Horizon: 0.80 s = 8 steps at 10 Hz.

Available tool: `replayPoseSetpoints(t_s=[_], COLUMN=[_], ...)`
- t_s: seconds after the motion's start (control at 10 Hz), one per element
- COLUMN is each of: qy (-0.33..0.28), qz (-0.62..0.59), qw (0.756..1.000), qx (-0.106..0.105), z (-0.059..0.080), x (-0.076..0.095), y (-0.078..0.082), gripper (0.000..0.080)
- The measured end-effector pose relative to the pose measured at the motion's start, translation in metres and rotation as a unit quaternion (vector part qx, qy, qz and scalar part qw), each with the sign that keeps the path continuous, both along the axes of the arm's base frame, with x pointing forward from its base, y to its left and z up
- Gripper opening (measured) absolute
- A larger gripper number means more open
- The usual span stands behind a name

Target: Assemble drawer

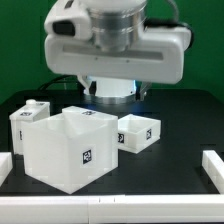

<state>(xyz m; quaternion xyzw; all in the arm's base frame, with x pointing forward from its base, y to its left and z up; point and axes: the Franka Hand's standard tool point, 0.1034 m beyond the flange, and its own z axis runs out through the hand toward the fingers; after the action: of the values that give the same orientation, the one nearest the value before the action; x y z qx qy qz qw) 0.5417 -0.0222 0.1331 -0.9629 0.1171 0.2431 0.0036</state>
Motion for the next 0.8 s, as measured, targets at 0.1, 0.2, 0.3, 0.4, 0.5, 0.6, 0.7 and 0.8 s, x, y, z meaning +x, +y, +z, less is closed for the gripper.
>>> replayPoseSetpoints(t_s=[0.1,0.2,0.3,0.4,0.5,0.6,0.7,0.8], qy=[-0.001,-0.002,0.003,0.005,0.006,0.002,0.014,0.027], qz=[0.025,0.056,0.083,0.097,0.092,0.049,0.021,0.015], qw=[0.999,0.997,0.994,0.992,0.992,0.992,0.991,0.989], qx=[-0.038,-0.056,-0.071,-0.080,-0.089,-0.114,-0.134,-0.142], z=[0.001,0.001,-0.001,-0.004,-0.008,-0.006,0.000,0.007], x=[0.004,0.005,0.004,0.004,0.005,0.010,0.012,0.019], y=[-0.003,0.008,0.017,0.019,0.010,0.004,0.007,0.012], gripper=[0.0649,0.0649,0.0649,0.0649,0.0649,0.0649,0.0649,0.0649])
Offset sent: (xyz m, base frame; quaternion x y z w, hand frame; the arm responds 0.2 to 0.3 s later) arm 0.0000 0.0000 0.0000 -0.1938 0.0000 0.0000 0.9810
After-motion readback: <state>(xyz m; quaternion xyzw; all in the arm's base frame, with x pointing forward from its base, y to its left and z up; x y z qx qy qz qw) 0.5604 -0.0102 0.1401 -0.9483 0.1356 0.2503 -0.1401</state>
